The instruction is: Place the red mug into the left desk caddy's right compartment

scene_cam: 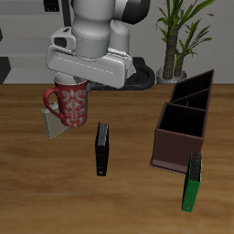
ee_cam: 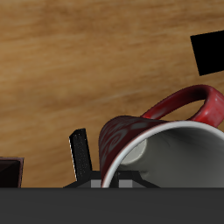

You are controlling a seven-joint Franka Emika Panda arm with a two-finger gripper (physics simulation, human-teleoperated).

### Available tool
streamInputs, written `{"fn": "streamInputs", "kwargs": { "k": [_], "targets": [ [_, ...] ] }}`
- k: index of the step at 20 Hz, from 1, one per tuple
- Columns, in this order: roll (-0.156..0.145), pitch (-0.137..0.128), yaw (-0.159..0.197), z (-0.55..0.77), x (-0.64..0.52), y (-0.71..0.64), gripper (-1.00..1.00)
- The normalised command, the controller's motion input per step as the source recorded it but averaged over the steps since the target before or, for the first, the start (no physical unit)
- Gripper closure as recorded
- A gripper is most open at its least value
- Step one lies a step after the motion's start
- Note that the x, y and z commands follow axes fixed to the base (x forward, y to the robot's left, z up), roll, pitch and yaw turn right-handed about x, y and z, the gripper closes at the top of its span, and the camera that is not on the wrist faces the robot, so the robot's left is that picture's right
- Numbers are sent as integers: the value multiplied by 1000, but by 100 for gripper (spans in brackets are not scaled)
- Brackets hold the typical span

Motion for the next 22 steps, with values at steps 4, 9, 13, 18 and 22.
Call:
{"fn": "streamInputs", "kwargs": {
  "k": [4, 9, 13, 18, 22],
  "targets": [
    [3, -22, 60, 311, -488, 356, 100],
    [-21, -20, -1, 108, -372, 258, 100],
    [100, 3, 54, -25, -445, 615, 100],
    [59, -7, 60, -50, -331, 549, 100],
    [38, 33, 10, -63, -99, 390, 100]
  ]
}}
